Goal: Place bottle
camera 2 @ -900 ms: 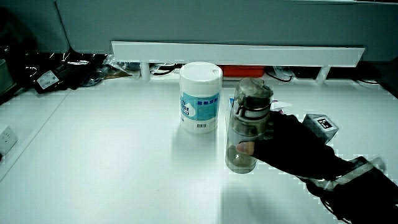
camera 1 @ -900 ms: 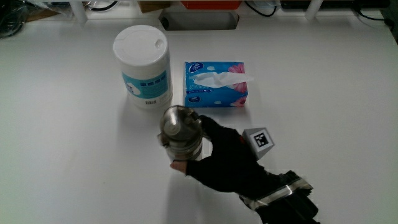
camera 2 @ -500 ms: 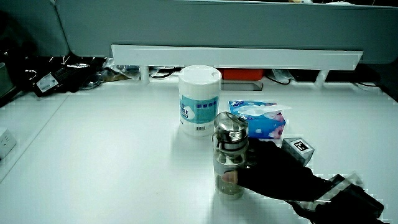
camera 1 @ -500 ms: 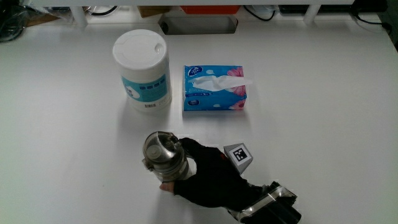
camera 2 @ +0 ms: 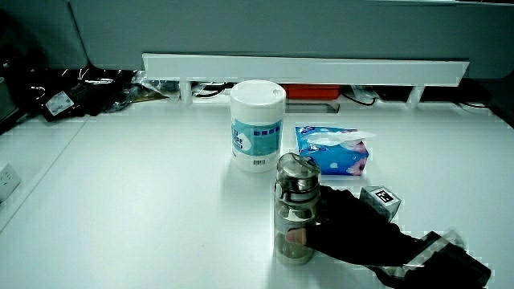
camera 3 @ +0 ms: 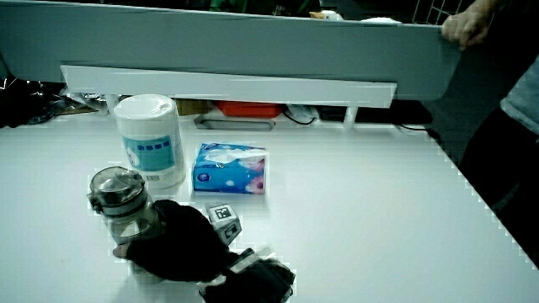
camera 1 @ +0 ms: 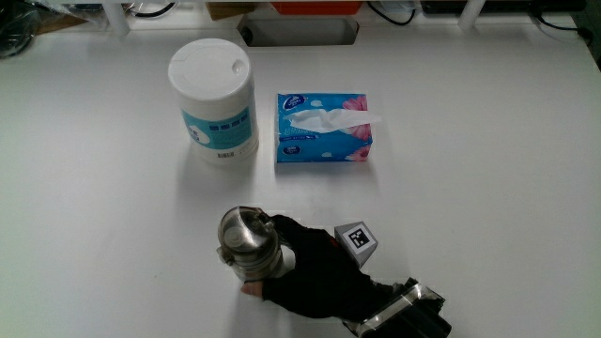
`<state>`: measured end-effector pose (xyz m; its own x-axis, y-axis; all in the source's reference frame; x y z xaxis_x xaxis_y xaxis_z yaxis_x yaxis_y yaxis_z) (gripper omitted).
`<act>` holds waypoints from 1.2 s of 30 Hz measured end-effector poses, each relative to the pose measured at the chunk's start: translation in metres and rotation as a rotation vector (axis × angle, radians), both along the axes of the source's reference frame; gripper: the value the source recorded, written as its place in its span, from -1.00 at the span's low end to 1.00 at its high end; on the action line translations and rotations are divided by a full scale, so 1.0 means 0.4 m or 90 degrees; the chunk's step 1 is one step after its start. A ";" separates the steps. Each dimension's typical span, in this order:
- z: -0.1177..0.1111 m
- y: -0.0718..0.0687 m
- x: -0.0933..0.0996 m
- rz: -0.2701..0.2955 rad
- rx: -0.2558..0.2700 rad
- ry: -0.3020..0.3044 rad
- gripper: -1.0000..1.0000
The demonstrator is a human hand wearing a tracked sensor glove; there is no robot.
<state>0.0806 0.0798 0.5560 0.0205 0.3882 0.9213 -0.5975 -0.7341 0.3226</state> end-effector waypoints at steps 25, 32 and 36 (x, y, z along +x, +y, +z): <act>0.014 0.008 0.005 -0.020 -0.019 -0.022 -0.37; 0.008 0.019 0.011 -0.036 -0.015 -0.028 -0.63; -0.022 0.003 0.025 -0.045 -0.020 -0.039 -0.78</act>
